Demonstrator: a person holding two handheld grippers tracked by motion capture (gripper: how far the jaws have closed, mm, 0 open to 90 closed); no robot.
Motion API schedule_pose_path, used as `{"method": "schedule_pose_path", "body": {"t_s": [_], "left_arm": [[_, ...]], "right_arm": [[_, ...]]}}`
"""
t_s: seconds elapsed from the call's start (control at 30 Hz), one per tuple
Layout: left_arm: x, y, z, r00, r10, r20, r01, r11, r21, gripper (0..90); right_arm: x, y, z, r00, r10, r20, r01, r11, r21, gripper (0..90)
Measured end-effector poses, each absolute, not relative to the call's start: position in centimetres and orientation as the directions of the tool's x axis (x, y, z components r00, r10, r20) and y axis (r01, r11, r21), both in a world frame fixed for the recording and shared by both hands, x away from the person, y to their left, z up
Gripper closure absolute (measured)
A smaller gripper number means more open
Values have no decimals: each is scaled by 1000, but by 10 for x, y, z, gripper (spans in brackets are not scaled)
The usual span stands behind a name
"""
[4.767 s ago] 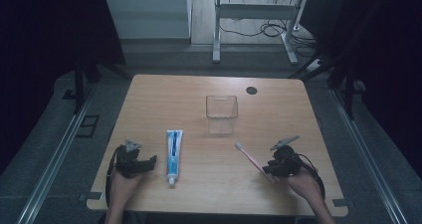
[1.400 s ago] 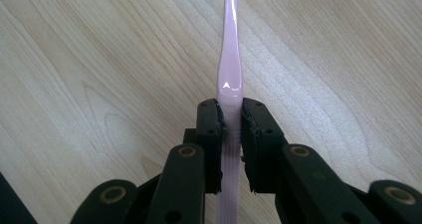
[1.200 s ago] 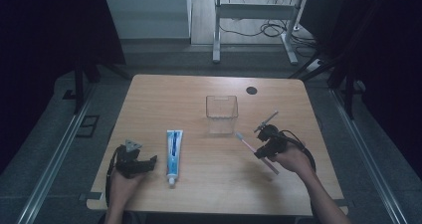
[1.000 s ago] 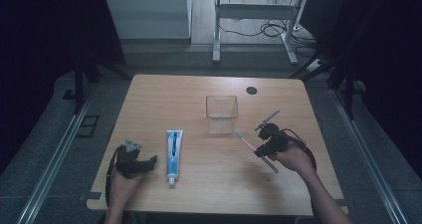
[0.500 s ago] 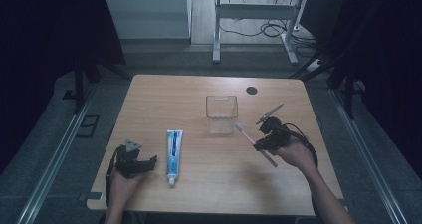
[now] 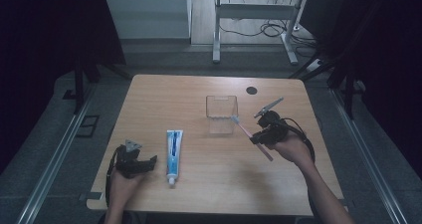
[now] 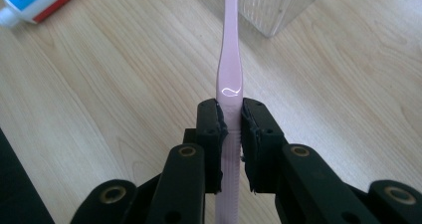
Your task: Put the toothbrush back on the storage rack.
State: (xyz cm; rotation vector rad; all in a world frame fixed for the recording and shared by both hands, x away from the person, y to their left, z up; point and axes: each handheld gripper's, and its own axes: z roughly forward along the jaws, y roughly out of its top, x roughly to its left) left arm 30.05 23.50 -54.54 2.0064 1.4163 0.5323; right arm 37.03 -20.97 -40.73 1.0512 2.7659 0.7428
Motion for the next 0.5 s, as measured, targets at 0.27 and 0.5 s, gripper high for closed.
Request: {"method": "schedule_pose_path", "body": {"t_s": [0.27,0.5], "left_arm": [[300,235,-545,344,938,-26,690,-234,685,131],[301,235,-546,343,939,-28,689,-231,687,131]], "right_arm": [[376,-204,-398,-759,646,78,589,632,503,781],[382,-197,-390,-760,646,70,574,616,540,781]]}}
